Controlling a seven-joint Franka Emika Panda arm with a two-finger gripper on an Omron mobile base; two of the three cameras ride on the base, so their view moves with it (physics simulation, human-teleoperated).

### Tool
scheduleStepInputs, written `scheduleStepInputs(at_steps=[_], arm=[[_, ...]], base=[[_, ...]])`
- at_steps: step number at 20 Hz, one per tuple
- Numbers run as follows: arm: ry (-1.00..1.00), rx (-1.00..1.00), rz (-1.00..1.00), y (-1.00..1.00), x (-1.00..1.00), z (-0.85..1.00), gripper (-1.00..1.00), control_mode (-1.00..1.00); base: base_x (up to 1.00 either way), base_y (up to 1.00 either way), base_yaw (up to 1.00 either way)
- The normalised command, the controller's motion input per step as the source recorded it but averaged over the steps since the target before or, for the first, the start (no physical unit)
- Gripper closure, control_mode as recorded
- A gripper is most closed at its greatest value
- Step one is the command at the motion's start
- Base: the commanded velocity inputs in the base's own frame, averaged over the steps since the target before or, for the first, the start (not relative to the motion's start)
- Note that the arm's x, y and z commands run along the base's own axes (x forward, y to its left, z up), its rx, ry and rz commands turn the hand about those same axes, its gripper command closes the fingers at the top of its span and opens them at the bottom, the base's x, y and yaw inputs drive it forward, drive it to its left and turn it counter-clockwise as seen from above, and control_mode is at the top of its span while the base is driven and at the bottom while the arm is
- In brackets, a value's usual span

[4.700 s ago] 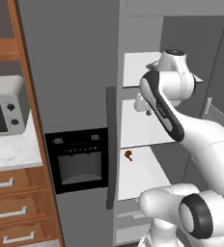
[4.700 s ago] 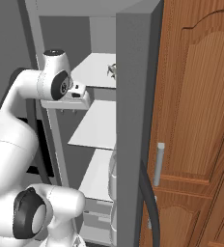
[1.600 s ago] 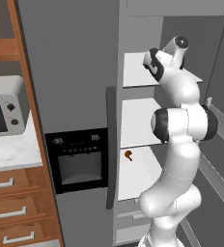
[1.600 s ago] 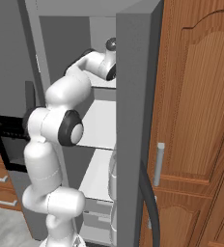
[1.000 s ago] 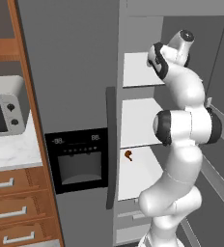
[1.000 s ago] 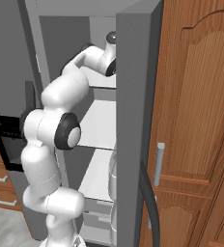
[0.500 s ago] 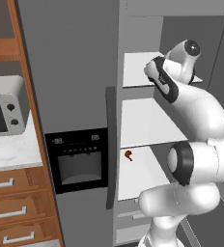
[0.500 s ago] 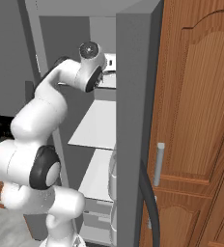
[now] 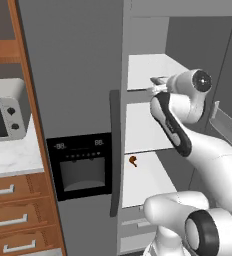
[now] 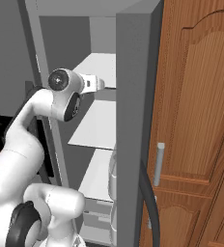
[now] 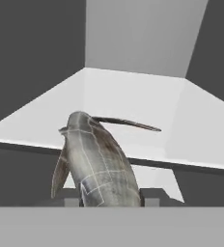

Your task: Take the fish out of the fridge, briefly rinse it in the sink, and place it on the tray next to the sink.

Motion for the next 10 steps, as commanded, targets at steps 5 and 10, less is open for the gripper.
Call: scheduleStepInputs(at_steps=[5, 10], arm=[[0.28, 0.02, -0.05, 0.10, -1.00, 0.15, 1.00, -1.00], [0.44, 0.00, -0.03, 0.01, -1.00, -0.82, 1.00, -1.00]], base=[[0.00, 0.00, 0.00], [0.00, 0.00, 0.00]])
